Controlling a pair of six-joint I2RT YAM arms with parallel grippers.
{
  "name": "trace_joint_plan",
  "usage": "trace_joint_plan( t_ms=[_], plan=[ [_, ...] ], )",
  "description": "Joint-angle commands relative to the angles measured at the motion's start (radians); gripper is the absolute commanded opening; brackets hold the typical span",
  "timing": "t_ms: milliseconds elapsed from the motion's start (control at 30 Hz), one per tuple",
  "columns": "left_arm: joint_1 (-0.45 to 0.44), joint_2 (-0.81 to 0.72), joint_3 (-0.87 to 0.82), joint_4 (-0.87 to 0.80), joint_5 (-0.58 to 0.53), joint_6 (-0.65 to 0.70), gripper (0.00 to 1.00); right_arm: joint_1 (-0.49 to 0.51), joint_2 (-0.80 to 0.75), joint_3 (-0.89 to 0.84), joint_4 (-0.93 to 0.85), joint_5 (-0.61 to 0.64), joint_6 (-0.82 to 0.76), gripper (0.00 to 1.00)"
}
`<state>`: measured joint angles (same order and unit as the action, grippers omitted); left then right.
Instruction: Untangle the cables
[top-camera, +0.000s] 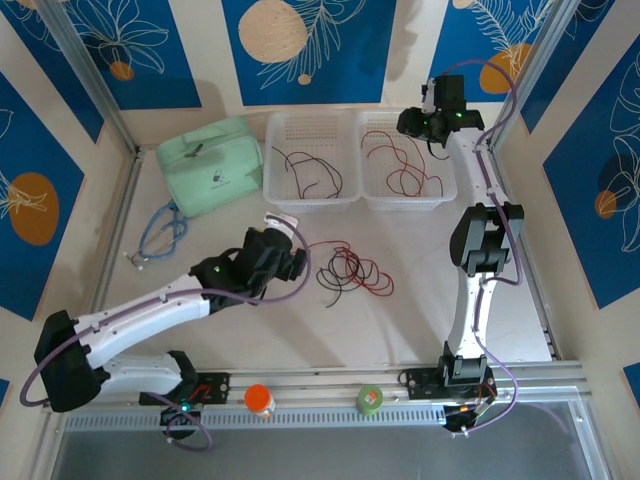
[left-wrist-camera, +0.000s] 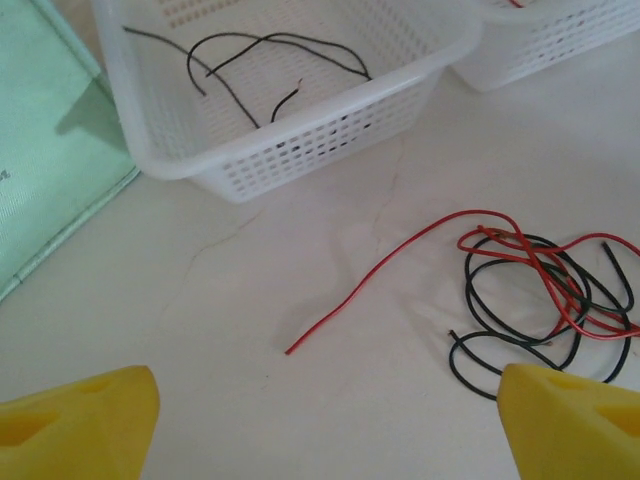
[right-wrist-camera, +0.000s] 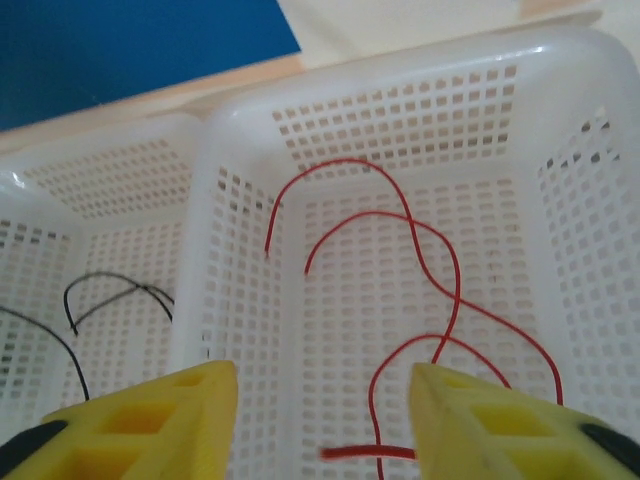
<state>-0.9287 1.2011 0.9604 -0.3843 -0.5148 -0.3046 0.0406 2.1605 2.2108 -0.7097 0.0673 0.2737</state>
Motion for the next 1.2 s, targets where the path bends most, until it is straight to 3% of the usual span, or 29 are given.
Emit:
trace_joint_plan(
  t_ms=[0, 133, 300, 500, 767, 967, 1167],
  plan=[
    [0.030, 0.026, 0.065, -0.130, 0.133, -0.128, 0.86, -0.008, -0.064, 0.023, -0.101, -0.061, -0.016, 0.55],
    [0.033, 0.106, 0.132, -0.169, 0.273, -0.144, 0.86, -0.016, -0.082, 0.040, -0.160, -0.090, -0.029, 0.57],
    [0.028, 0.331, 0.260, -0.274, 0.453, -0.188, 0.85, -0.015, -0.157, -0.021, -0.169, -0.107, -0.042, 0.56],
    [0.022, 0.553, 0.347, -0.293, 0.499, -0.322, 0.68, 0.000, -0.352, -0.243, -0.106, -0.121, -0.041, 0.53],
    [0.025, 0.706, 0.405, -0.274, 0.500, -0.431, 0.48, 0.068, -0.671, -0.623, 0.019, -0.129, -0.018, 0.52],
    [0.019, 0.712, 0.405, -0.283, 0.511, -0.430, 0.38, 0.109, -0.837, -0.805, 0.047, -0.111, -0.004, 0.52],
    [-0.053, 0.688, 0.452, -0.407, 0.537, -0.275, 0.39, 0.115, -0.932, -0.889, 0.046, -0.083, -0.002, 0.52]
  ],
)
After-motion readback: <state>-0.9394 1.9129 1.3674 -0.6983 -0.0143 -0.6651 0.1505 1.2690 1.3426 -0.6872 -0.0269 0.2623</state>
